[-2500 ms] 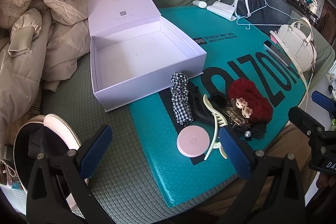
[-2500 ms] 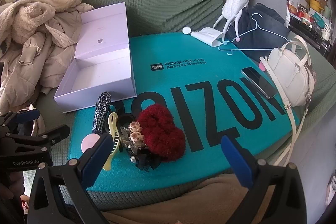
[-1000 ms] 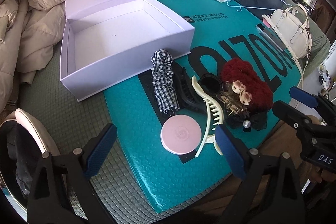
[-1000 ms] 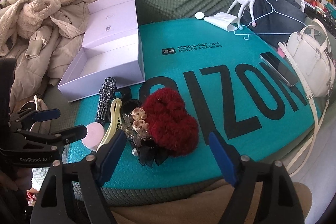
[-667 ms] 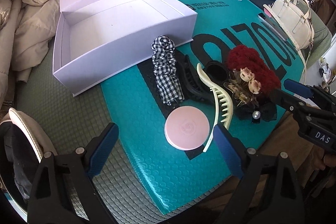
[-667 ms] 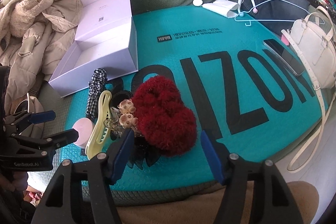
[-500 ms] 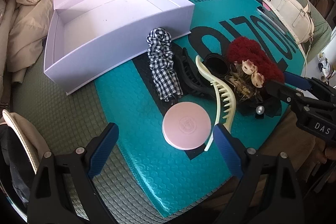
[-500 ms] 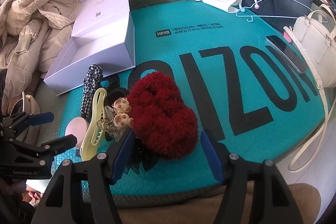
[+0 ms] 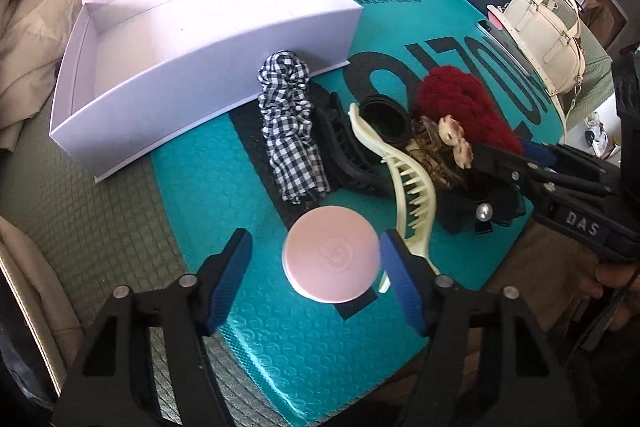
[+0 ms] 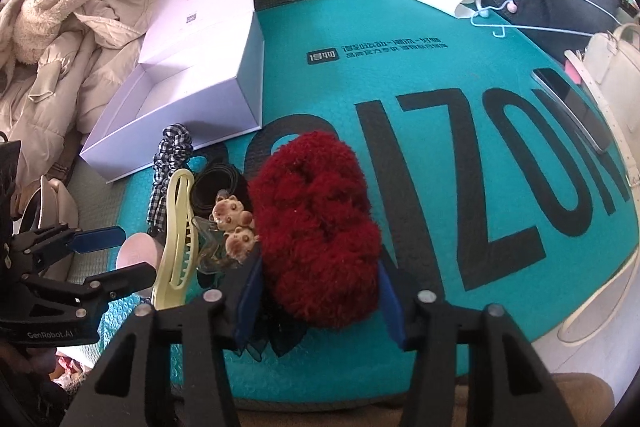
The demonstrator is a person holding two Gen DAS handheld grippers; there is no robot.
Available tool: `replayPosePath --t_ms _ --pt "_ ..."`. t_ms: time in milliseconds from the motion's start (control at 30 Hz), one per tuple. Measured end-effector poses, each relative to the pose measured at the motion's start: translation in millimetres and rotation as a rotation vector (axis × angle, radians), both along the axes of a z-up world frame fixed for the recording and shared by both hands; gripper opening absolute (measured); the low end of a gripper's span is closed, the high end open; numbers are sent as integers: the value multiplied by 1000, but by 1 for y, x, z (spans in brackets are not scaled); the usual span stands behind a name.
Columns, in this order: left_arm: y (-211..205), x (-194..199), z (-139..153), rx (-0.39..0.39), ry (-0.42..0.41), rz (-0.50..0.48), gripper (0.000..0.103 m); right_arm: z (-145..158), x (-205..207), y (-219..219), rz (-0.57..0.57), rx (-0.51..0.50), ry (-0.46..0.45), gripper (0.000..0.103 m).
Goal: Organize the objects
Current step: 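Grasp the red fluffy pom-pom with the right gripper while the left gripper grasps the pink compact, then carry the pom-pom and pink compact into the white box with both grippers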
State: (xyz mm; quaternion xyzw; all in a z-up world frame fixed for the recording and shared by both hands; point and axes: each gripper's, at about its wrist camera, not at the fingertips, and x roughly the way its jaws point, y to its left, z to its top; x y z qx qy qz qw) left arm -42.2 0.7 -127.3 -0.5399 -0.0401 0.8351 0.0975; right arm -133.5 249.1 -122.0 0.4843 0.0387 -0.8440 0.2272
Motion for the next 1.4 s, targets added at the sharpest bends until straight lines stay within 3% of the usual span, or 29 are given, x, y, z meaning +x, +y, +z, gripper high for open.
replayPosePath --t_ms 100,367,567,767,867,1000,1033,1100,1400 --pt "4 0 2 -18 6 -9 62 -1 -4 -2 10 4 -9 42" --pt "8 -2 -8 22 -36 -19 63 -2 -6 7 -5 -33 -14 38" --pt "18 -1 -9 -32 -17 -32 63 1 -4 17 -31 -23 2 39" --pt "22 0 -11 -69 11 -33 61 -2 -8 18 -30 -25 -14 55" --pt "23 -2 -11 -91 26 -28 49 -4 -12 17 -25 -25 -17 59" --pt "22 -4 -8 -96 18 -34 49 -8 -18 12 -15 1 -22 61" --pt "20 -4 -8 -87 13 -28 49 -9 -19 11 -7 3 -21 60" --pt "16 -5 -7 -64 1 -11 49 -8 -20 9 21 -5 -17 43" --pt "6 -2 17 -62 38 28 49 8 -14 6 35 1 37 37"
